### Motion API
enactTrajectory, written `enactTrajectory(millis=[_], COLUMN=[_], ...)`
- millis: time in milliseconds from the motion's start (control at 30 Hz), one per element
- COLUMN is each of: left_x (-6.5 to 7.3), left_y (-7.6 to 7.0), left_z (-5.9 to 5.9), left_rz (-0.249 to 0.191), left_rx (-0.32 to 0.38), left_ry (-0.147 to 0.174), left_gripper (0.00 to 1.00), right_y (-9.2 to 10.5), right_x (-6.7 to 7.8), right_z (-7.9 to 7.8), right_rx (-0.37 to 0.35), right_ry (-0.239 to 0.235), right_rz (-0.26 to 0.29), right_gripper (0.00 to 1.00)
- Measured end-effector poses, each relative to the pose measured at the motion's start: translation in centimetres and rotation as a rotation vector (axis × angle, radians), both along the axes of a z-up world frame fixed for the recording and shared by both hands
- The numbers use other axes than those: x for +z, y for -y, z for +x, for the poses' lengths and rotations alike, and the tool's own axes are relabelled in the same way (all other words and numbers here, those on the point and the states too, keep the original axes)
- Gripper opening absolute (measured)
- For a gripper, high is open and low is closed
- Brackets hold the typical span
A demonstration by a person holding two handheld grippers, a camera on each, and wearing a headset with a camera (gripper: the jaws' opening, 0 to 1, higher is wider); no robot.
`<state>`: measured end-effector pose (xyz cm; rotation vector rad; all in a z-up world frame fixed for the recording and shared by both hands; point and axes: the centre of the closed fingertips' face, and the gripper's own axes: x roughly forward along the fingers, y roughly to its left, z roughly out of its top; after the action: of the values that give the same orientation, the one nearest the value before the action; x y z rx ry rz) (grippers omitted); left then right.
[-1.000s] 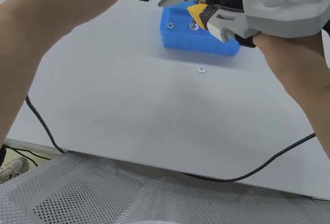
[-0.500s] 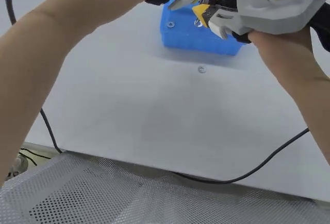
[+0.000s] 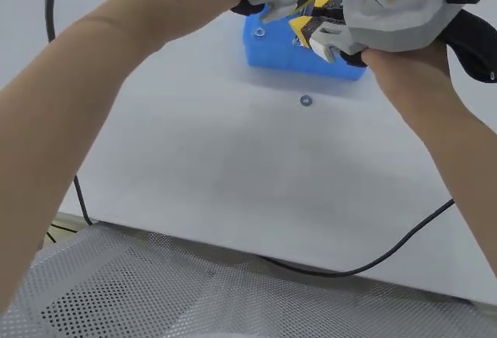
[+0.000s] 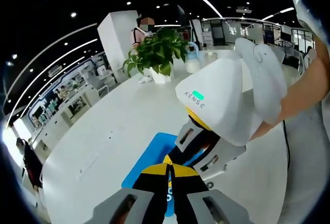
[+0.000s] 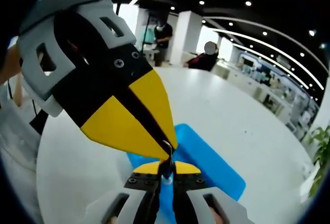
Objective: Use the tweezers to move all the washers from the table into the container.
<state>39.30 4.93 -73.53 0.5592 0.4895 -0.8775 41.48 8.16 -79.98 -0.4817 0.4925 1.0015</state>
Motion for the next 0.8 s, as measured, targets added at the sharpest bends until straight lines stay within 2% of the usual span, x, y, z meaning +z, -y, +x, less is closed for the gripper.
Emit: enactTrajectory(millis=[67,167,400,700,800], left_x=[-0.4,-0.4,-1.4,-1.3,-0.9], left_y=[-0.1,-0.4,-0.4,-0.3,-0.3], left_z=[0.2,0.4,0.9,1.1,0.9], left_rz=[0.006,0.010,0.019,-0.005,-0.023], left_rx=[0.000,0.001,-0.004,0.002,0.003], left_ry=[-0.005,-0.008,-0.025,-0.033,-0.029], left_gripper=[0.00,0.00,0.00,0.00,0.00], right_y=[-0.1,-0.1,-0.1,-0.1,0.0], right_x=[-0.2,-0.5,-1.3,-1.2,-0.5], right_z=[-0.2,0.0,0.3,0.4,0.3], right_rx=[-0.003,-0.006,-0.016,-0.033,-0.041], right_ry=[-0.019,-0.022,-0.055,-0.093,-0.085], right_rz=[0.005,0.001,-0.006,0.027,0.046], right_gripper=[0.04,0.05,0.05,0.05,0.06])
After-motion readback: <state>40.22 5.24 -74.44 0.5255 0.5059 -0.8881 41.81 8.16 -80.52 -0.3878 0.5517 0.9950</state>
